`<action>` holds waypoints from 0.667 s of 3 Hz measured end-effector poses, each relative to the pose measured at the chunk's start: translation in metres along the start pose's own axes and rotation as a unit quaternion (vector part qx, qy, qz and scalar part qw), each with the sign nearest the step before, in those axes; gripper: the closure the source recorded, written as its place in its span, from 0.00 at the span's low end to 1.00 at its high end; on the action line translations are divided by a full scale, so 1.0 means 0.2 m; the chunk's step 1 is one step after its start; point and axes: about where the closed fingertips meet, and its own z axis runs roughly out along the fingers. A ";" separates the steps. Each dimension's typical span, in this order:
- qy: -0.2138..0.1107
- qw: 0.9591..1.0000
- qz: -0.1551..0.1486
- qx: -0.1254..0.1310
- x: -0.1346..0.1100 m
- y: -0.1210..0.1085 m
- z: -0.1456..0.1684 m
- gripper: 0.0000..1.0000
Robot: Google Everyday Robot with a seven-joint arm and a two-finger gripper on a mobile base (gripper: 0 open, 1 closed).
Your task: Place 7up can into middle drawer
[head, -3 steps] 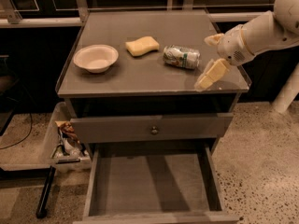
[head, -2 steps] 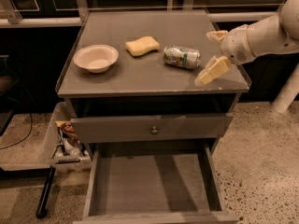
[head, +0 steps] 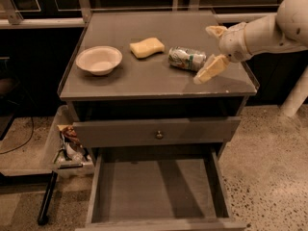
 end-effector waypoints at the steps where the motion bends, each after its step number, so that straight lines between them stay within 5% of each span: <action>1: 0.023 1.000 -0.012 -0.005 -0.01 -0.05 0.07 0.00; 2: 0.039 0.999 0.002 -0.022 0.02 -0.08 0.15 0.00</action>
Offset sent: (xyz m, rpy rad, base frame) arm 0.0500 0.0115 -0.0232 -0.0877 0.1327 -0.0107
